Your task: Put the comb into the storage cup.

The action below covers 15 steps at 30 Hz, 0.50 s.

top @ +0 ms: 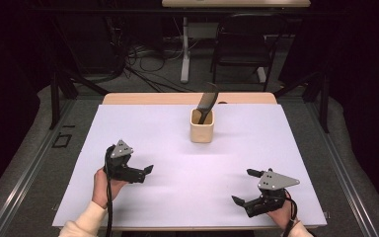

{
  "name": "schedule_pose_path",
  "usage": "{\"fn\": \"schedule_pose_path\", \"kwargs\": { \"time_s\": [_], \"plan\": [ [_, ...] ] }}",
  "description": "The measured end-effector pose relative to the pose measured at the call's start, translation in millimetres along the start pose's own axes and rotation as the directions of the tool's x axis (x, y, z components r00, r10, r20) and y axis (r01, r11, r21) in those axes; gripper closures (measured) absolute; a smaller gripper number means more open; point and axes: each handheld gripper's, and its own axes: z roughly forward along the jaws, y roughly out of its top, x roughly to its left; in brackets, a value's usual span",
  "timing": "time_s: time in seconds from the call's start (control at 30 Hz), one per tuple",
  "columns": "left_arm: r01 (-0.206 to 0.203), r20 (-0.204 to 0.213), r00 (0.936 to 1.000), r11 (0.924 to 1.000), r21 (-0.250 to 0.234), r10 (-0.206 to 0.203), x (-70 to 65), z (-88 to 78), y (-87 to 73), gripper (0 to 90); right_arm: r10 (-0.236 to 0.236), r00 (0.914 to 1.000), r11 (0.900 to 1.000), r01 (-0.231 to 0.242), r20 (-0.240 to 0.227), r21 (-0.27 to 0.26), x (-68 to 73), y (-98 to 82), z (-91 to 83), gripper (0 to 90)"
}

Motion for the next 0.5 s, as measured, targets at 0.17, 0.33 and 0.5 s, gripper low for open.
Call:
{"fn": "schedule_pose_path", "kwargs": {
  "time_s": [0.17, 0.33, 0.5],
  "plan": [
    [0.012, -0.014, 0.9998, 0.9998, -0.018, -0.012, -1.2, -6.5, -7.8, 0.0, -0.001, 1.0, 1.0, 0.001, 0.0, 0.0, -0.2, 0.0, 0.1, 0.1],
    [0.001, -0.025, 0.9997, 0.9996, -0.028, -0.002, -4.4, -12.7, -14.3, 0.0, 0.0, 1.0, 1.0, 0.0, 0.0, 0.001, -0.2, -0.1, 0.2, 0.1],
    [-0.001, -0.045, 0.999, 0.9994, -0.035, -0.001, -6.1, -18.8, -22.6, 0.0, -0.002, 1.0, 1.0, 0.002, 0.0, 0.002, -0.1, -0.1, 0.3, 0.1]
  ]
}}
